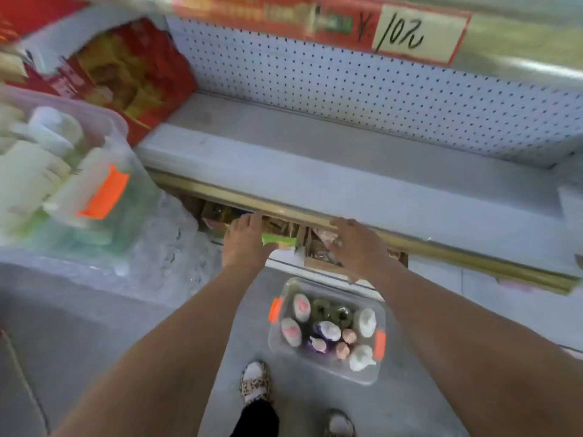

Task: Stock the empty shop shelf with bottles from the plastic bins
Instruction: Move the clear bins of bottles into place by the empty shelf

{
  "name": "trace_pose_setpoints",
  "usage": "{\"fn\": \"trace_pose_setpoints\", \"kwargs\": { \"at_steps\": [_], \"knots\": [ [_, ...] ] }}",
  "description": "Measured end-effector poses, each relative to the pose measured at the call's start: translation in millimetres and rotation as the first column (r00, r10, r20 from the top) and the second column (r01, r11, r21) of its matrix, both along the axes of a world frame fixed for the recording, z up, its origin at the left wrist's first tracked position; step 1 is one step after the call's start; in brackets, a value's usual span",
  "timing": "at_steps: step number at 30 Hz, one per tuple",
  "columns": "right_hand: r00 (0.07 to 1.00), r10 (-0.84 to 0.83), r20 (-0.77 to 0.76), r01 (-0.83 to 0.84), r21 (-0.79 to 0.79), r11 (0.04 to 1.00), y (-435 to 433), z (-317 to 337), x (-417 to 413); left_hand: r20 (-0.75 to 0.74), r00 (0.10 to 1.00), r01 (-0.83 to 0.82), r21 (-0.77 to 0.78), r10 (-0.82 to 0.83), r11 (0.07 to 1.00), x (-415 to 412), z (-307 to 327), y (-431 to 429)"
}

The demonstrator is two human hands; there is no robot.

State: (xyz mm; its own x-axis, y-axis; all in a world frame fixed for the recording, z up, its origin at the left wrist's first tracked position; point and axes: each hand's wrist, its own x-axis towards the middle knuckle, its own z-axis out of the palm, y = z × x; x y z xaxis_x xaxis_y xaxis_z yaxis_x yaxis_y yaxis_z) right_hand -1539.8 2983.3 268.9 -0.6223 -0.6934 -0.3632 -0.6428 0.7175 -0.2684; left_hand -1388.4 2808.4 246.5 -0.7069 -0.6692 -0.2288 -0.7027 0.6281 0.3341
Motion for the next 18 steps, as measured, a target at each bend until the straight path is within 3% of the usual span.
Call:
{"fn": "trace_pose_setpoints", "kwargs": {
  "at_steps": [5, 10, 18],
  "knots": [
    [0.97, 0.158, -0.186, -0.195, -0.207, 0.959, -44.2, 153.2, 3.5, -0.208, 0.978, -0.075, -0.206, 0.032, 0.976, 28.0, 154.2, -15.1],
    [0.896, 0.255, -0.363, -0.382, -0.34, 0.859, -72.2, 289.7, 33.2, -0.389, 0.917, -0.233, -0.337, 0.09, 0.912, 73.3, 290.4, -12.5],
    [0.833, 0.338, -0.438, -0.531, -0.466, 0.707, -118.1, 415.4, 93.3, -0.49, 0.859, -0.412, -0.492, 0.147, 0.767, 130.5, 418.7, -19.9]
  ]
}}
